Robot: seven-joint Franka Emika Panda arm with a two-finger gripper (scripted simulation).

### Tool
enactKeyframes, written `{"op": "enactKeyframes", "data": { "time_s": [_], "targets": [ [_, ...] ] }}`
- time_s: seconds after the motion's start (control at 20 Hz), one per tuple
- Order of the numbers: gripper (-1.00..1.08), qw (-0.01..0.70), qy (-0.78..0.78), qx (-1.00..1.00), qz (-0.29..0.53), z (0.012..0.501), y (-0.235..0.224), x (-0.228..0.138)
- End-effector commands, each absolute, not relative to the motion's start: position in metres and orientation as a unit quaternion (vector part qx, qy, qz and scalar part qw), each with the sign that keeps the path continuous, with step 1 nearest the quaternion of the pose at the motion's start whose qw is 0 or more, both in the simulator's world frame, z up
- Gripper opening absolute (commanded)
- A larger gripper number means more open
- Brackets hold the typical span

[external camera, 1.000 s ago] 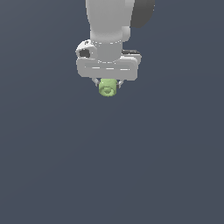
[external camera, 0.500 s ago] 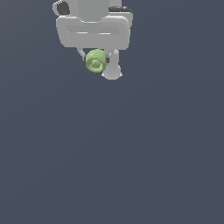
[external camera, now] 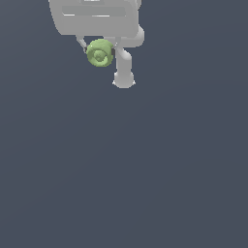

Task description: Pick up the object and move it to a goal position.

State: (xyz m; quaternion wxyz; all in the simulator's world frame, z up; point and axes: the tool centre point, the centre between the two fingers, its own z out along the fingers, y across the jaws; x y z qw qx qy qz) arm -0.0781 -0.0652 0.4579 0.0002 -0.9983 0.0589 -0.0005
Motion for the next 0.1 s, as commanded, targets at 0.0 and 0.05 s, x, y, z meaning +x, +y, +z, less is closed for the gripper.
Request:
{"op": "enactKeyframes", "data": {
  "time_s": [0.0,0.05],
  "targets": [
    [-1.00,0.000,0.059,-0.998,0.000,0.4598,-0.0660,-0.0780],
    [-1.00,0.000,0.059,-0.998,0.000,0.4598,-0.0660,-0.0778]
  ]
}}
